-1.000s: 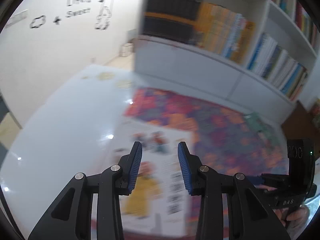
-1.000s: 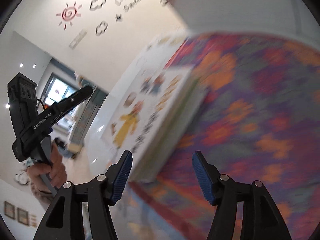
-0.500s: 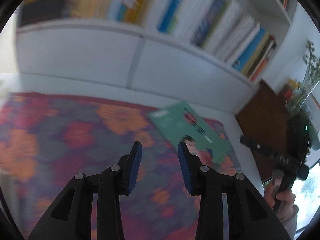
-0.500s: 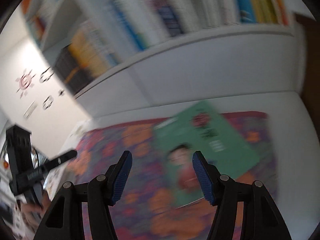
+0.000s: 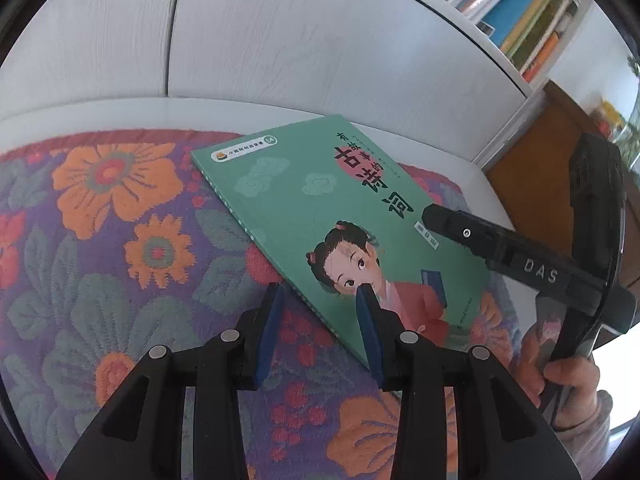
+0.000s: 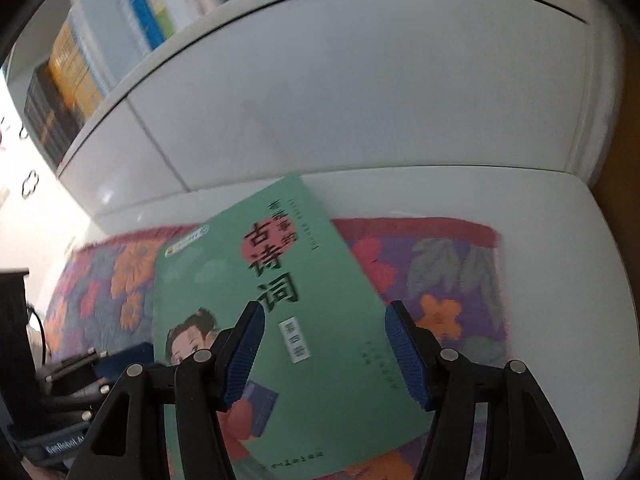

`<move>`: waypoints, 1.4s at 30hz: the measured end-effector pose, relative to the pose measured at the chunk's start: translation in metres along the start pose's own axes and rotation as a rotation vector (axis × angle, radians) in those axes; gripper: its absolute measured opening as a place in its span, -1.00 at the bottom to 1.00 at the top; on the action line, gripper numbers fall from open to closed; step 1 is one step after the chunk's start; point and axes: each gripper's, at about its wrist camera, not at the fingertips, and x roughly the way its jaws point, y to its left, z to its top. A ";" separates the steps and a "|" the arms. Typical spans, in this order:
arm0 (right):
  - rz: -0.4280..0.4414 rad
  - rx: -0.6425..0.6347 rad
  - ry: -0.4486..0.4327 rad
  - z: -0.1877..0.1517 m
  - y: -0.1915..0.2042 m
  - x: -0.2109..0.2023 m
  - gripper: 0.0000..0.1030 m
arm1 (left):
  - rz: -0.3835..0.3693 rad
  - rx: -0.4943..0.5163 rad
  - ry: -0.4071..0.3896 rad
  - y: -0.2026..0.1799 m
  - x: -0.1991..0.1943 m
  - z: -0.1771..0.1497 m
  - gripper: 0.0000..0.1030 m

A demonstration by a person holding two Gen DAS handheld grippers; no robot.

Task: Organize books

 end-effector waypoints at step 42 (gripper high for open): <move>0.122 -0.046 0.216 -0.102 0.080 -0.040 0.48 | 0.087 0.109 0.096 0.054 -0.095 -0.085 -0.29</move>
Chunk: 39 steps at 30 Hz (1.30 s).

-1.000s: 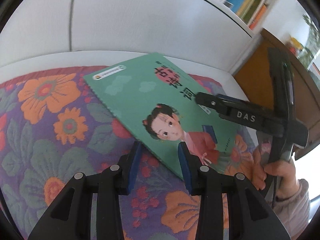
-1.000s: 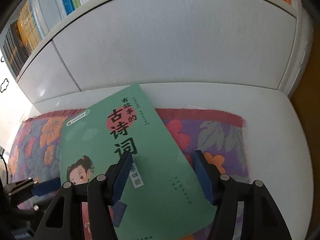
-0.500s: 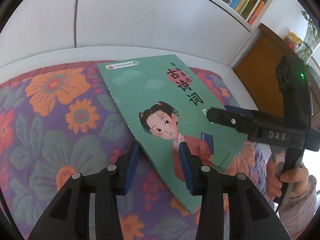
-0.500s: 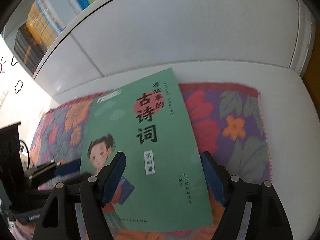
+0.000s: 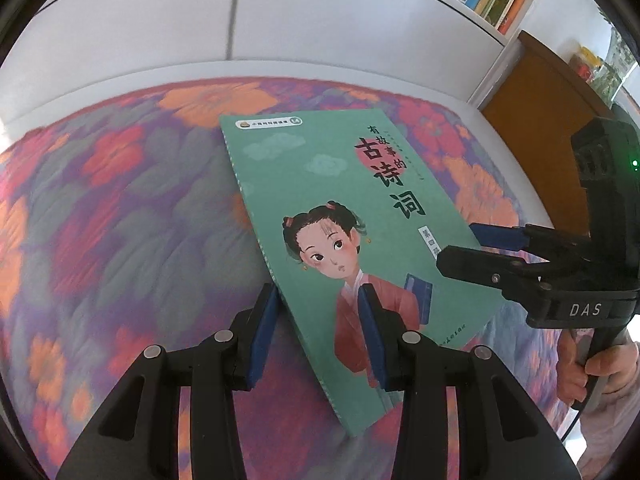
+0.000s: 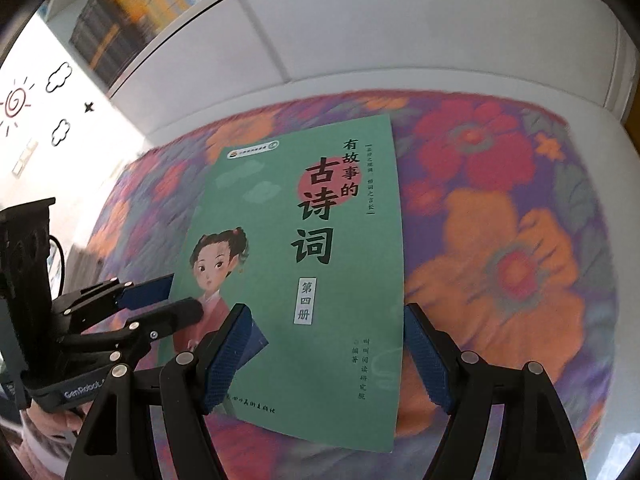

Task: Organize books

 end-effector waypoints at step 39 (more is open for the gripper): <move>0.591 0.126 0.268 -0.081 0.087 0.064 -0.84 | -0.024 -0.093 -0.037 0.097 -0.102 -0.152 -0.29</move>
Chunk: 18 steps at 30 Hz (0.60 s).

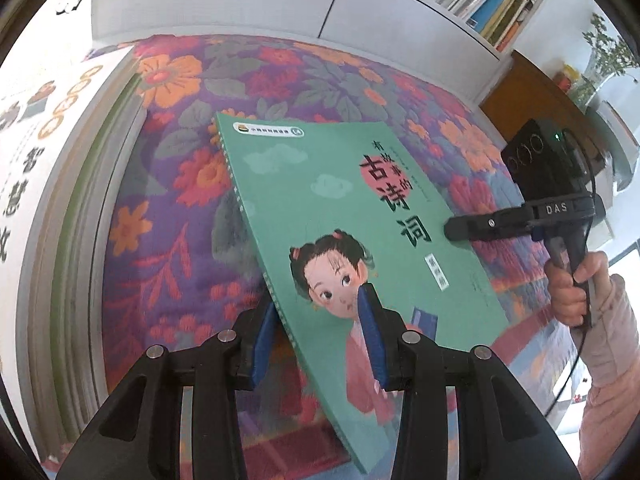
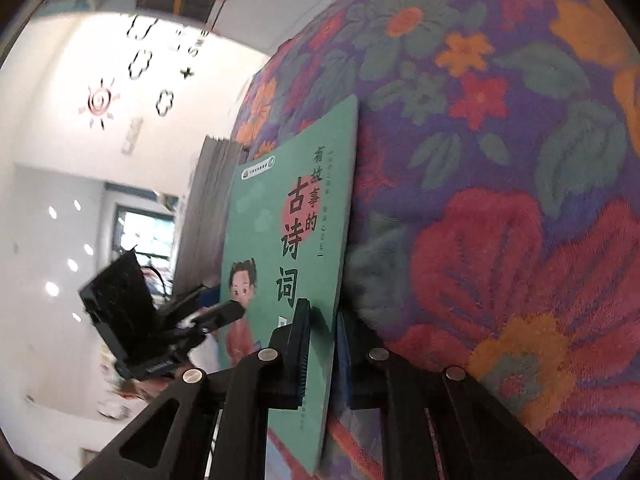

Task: Organize books

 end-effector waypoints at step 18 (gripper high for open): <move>-0.236 -0.203 -0.120 -0.037 0.086 -0.040 -0.73 | 0.010 0.067 -0.034 -0.015 -0.037 0.029 -0.33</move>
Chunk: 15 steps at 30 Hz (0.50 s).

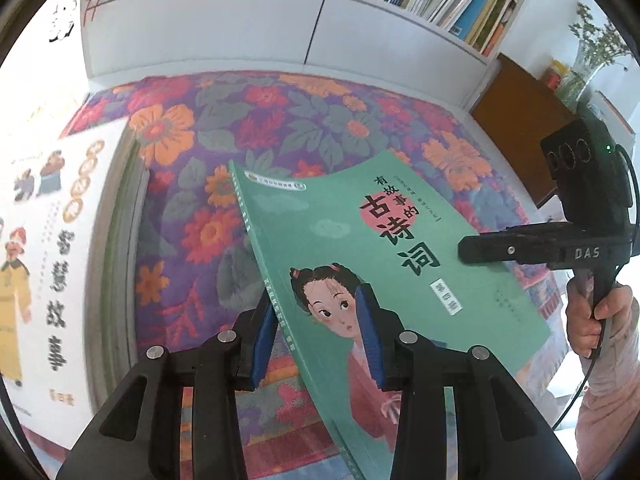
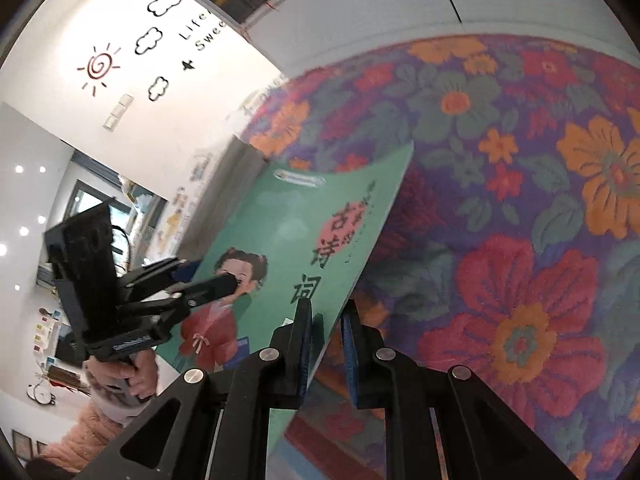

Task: Organize books

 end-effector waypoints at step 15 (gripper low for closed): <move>-0.045 -0.175 -0.122 0.012 0.088 -0.038 -0.70 | 0.023 0.025 -0.132 0.019 -0.070 0.026 -0.33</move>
